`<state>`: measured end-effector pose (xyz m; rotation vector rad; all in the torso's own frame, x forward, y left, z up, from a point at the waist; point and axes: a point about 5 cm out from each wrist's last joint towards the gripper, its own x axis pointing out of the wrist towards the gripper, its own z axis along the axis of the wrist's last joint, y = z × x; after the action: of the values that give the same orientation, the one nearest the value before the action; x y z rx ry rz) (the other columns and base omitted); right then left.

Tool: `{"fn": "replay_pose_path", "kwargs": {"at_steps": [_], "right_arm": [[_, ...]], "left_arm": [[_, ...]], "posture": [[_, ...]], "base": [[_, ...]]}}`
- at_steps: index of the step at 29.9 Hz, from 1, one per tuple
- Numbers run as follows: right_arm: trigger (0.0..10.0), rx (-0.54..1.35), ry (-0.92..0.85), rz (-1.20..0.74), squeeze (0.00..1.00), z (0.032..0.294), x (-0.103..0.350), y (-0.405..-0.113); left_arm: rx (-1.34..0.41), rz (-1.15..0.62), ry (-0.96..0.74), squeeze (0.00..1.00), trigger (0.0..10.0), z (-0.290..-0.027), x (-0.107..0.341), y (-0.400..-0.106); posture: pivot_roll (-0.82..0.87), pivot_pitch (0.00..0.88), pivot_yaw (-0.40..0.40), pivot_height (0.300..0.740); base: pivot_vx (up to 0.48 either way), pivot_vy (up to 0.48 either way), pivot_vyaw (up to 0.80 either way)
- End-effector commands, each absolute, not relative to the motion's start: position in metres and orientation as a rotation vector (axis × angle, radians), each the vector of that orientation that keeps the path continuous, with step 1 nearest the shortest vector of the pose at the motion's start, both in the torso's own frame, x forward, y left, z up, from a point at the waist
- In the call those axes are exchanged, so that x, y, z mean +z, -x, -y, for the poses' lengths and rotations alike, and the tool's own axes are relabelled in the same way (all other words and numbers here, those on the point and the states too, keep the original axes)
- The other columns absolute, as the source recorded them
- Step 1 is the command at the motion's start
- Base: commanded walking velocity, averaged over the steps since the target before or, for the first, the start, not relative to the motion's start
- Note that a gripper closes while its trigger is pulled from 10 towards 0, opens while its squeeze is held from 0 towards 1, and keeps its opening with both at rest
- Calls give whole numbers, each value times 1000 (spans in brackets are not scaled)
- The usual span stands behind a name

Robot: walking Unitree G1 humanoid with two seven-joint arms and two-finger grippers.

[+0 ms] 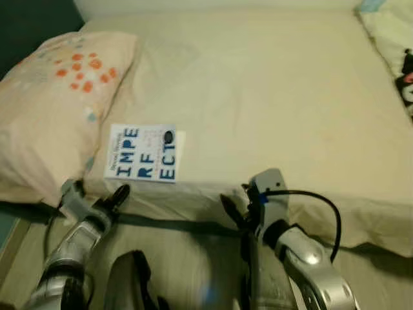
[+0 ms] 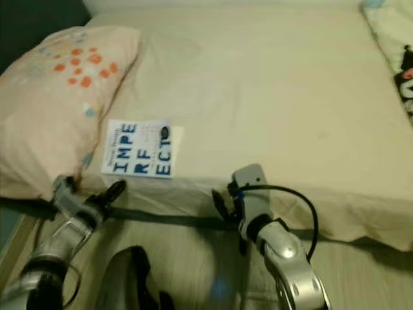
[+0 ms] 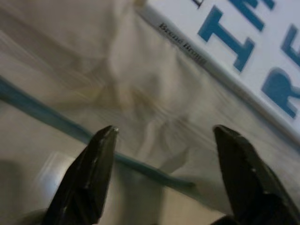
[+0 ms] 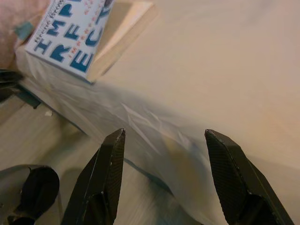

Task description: Clean up the room

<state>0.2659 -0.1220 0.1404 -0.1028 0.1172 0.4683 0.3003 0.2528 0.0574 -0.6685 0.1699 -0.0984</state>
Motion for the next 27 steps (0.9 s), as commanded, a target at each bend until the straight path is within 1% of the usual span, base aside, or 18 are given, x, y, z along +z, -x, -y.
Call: {"fn": "replay_pose_path", "kwargs": {"at_steps": [1,2,5,6,8,10,11,12,13,14,15,16,17,18,22,26,27], "right_arm": [[10000,493,88,-111,0,117,138,-265],[10000,477,104,-73,0,116,141,-274],[10000,467,118,-58,0,116,142,-278],[10000,456,137,-45,0,115,141,-282],[10000,448,179,-38,0,111,134,-288],[10000,448,179,-38,0,111,134,-288],[10000,450,180,-39,0,109,131,-290],[10000,450,180,-39,0,109,131,-290],[10000,446,157,-44,0,107,127,-292],[10000,444,130,-50,0,104,123,-293],[10000,444,130,-50,0,104,123,-293],[10000,442,111,-53,0,103,120,-293],[10000,442,111,-53,0,103,120,-293],[10000,432,98,-56,0,102,116,-294],[10000,415,88,-57,0,102,112,-294],[10000,410,86,-50,0,104,110,-294],[10000,407,92,-47,0,105,109,-295]], "left_arm": [[-124,-149,616,0,10000,-253,63,-297],[-64,-77,447,0,10000,-255,82,-295],[-28,-54,403,0,10000,-255,89,-296],[-10,-10,350,0,10000,-250,99,-299],[14,62,271,0,10000,-233,113,-307],[14,62,271,0,10000,-233,113,-307],[24,61,229,0,10000,-226,116,-311],[24,61,229,0,10000,-226,116,-311],[27,32,160,0,10000,-215,116,-316],[-10,47,88,0,10000,-200,119,-320],[-10,47,88,0,10000,-200,119,-320],[-37,55,39,0,10000,-189,121,-320],[-37,55,39,0,10000,-189,121,-320],[-30,85,-8,0,10000,-182,125,-322],[9,120,22,0,10000,-179,129,-323],[-6,115,14,0,10000,-176,128,-320],[5,109,3,0,10000,-176,126,-318]], "posture": [[-177,249,112,547],[-124,214,93,547],[-124,214,93,547],[-99,173,80,547],[-81,123,67,547],[-81,123,67,547],[-81,123,67,547],[-81,123,67,547],[-74,94,53,547],[-72,83,53,547],[-72,83,53,547],[-72,83,53,547],[-72,83,53,547],[-73,77,53,552],[-80,65,60,567],[-80,65,60,577],[-86,53,59,582]], "base": [[0,0,0],[0,0,0],[0,0,0],[0,0,0],[0,0,0],[0,0,0],[0,0,0],[0,0,0],[0,0,0],[0,0,0],[0,0,0],[0,0,0],[0,0,0],[0,0,0],[0,0,0],[0,0,0],[0,0,0]]}}
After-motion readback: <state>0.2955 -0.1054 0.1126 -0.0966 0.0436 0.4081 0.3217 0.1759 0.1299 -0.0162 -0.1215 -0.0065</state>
